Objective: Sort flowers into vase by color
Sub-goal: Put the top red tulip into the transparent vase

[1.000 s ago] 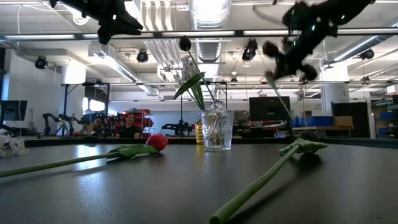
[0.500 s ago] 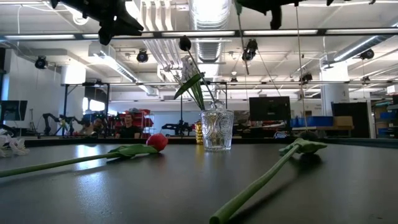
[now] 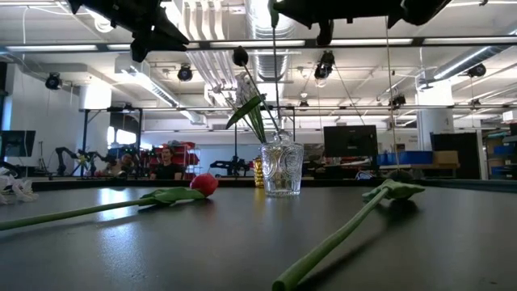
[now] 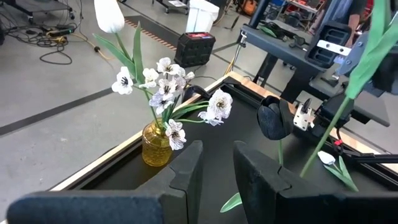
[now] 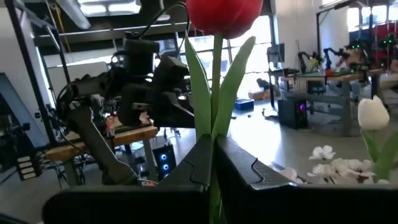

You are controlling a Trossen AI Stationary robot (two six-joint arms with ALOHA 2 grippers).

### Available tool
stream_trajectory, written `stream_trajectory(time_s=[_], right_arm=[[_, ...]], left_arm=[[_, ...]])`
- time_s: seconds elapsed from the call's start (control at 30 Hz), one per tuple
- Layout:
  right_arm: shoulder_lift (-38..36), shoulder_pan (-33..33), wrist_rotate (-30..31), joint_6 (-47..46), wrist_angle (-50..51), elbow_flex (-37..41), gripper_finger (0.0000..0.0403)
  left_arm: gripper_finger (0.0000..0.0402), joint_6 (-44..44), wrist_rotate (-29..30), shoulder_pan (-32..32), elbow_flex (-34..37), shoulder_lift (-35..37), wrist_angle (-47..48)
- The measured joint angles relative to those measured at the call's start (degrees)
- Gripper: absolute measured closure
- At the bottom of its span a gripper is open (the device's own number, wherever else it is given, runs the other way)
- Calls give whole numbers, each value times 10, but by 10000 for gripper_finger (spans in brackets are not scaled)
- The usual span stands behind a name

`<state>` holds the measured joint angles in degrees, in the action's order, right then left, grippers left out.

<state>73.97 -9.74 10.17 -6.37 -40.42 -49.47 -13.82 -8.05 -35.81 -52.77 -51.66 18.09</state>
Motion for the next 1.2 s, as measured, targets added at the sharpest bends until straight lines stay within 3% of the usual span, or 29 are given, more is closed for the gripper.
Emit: stream_trajectory(time_s=[0.7,1.2], right_arm=[[28,16,5,18,1,1,394],[28,16,3,15,91,2,393]], left_arm=[[327,10,0,0,0,0,0],[327,11,0,0,0,0,0]])
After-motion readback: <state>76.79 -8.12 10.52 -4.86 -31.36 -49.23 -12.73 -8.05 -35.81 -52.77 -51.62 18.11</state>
